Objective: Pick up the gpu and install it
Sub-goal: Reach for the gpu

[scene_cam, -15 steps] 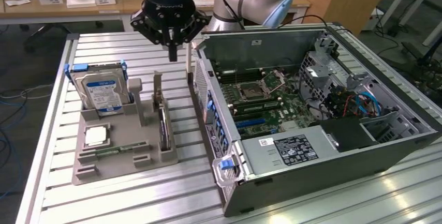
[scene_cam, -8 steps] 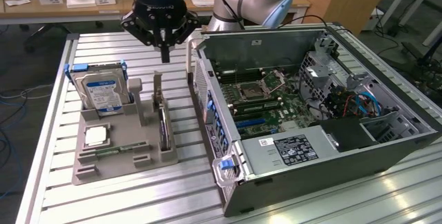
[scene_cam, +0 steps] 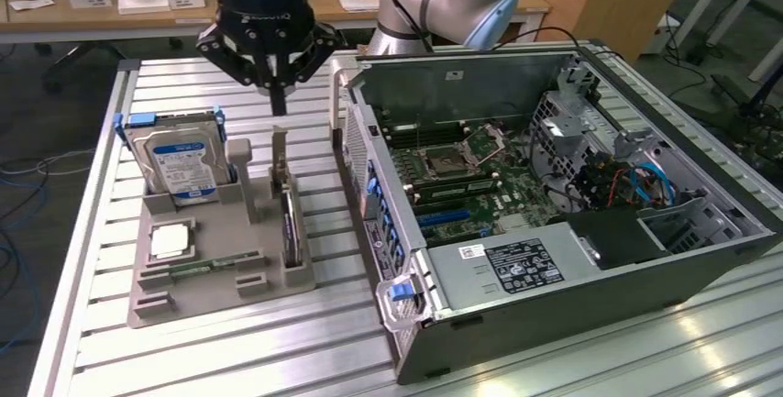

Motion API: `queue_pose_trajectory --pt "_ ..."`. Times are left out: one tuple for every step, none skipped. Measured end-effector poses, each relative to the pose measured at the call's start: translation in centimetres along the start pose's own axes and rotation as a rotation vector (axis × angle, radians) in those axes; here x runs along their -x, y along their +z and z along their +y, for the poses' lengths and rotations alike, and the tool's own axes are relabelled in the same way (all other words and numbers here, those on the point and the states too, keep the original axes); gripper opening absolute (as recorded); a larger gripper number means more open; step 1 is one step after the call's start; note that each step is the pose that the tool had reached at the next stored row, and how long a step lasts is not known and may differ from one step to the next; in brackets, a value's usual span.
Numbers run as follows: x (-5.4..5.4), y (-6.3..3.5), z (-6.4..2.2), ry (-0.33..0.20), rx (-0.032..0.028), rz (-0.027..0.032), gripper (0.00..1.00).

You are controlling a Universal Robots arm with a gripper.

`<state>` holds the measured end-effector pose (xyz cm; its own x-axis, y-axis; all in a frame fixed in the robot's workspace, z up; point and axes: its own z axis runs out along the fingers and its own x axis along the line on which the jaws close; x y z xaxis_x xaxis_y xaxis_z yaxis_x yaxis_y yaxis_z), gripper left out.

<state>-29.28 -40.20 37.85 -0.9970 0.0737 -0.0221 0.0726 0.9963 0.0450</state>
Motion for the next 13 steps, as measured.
queue_pose_trajectory --pt "-0.2 0.01 -0.06 0.0 0.0 0.0 0.11" --pt "-0.4 0.03 -0.12 0.0 0.0 0.0 0.11" --pt "-0.5 0.04 -0.19 0.0 0.0 0.0001 0.11" --pt "-0.7 0.06 -0.25 -0.001 0.0 0.0001 0.11" --pt "-0.9 0.07 -0.33 -0.001 0.0 0.0001 0.11" --pt "-1.0 0.09 -0.41 -0.001 0.0 0.0001 0.11" --pt "-1.1 0.11 -0.49 -0.002 0.0001 0.0001 0.11" --pt "-1.2 0.12 -0.55 -0.002 0.0001 0.0001 0.11" --pt "-1.3 0.13 -0.57 -0.002 0.0001 0.0001 0.11" --pt "-1.3 0.12 -0.57 -0.002 0.0001 0.0001 0.11" --pt "-1.3 0.12 -0.57 -0.002 0.0001 0.0002 0.11" --pt "-1.3 0.12 -0.57 -0.002 0.0 0.0001 0.11" --pt "-1.3 0.12 -0.57 -0.002 0.0 0.0001 0.11"
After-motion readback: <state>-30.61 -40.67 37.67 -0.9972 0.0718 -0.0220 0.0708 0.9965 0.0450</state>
